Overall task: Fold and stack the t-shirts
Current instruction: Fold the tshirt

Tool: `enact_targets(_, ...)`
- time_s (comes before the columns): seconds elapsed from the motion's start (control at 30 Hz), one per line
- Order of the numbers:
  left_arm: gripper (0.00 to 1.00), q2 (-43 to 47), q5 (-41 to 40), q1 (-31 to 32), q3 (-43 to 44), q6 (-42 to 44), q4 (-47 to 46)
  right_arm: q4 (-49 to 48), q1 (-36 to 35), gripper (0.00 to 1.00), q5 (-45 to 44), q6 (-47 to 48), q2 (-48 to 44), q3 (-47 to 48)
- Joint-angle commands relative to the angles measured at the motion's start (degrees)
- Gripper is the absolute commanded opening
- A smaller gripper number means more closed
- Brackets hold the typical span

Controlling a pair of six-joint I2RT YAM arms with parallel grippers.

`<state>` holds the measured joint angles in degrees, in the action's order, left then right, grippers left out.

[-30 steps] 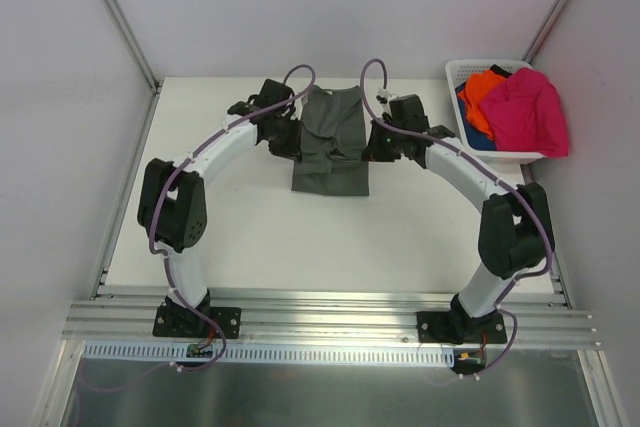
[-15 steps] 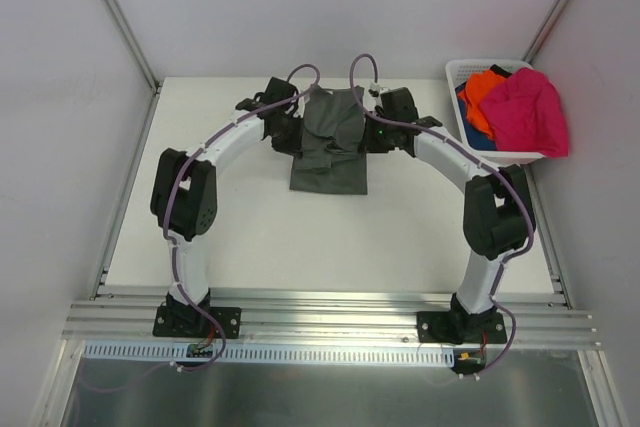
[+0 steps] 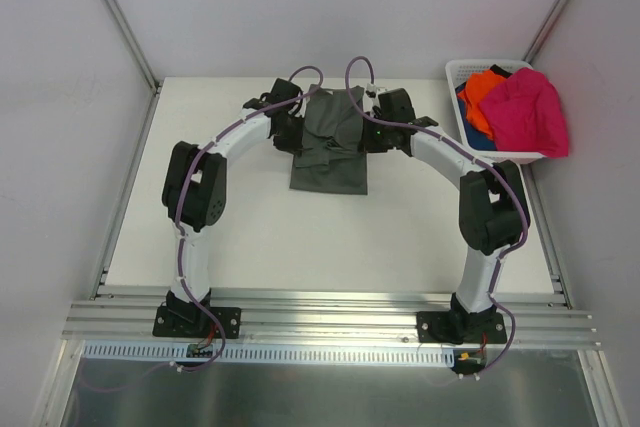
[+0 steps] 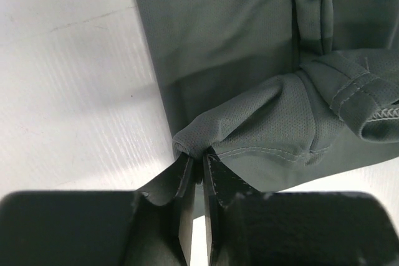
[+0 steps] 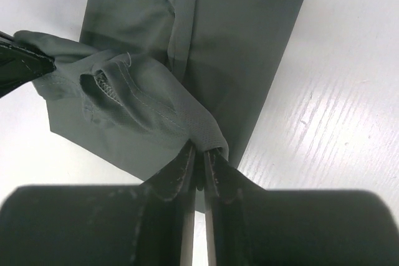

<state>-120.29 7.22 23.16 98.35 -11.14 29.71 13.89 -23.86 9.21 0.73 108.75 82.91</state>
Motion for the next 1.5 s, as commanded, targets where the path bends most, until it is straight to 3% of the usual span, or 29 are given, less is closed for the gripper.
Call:
enact_targets(0.0,0.13,-0.21,-2.21,-0.66,2.29,0.15,-0.53,-2.11,0.3,0.11,-1.65,1.38,0.41,0.41)
enact_targets(0.03,0.17,-0.21,-2.39,-0.66,2.03,0.15,-0.53,-2.2,0.3,0.24,-2.0,1.38,0.58,0.75)
enact_targets(0.13,0.42,0.05,-3.53,-0.66,1.59,-0.03,-0.53,-2.11,0.22,0.49,-3.41,1.55,1.03,1.11)
enact_targets(0.17,0.64,0.06,-3.97,-0.66,1.59,-0.29,-0.53,-2.2,0.3,0.56,-3.5,1.55,1.03,1.2)
enact_targets(0.33,0.99,0.67,-5.29,-0.66,1.5,-0.99,-0.45,-1.94,0.04,0.61,-3.68,1.64,-0.29,0.41)
enact_targets(0.63,0.99,8.65,-5.64,-0.92,-3.5,-2.05,-0.18,0.08,-3.99,0.59,-0.16,-4.24,-3.9,-1.79)
enact_targets(1.0,0.99,21.4,-3.71,-4.17,-12.56,-3.1,0.7,-0.09,-9.63,0.58,1.34,-7.06,5.06,4.97)
enact_targets(1.47,0.99,22.73,-1.16,-8.3,-11.86,-5.3,2.01,1.66,-10.6,0.57,0.89,-6.8,11.31,8.84)
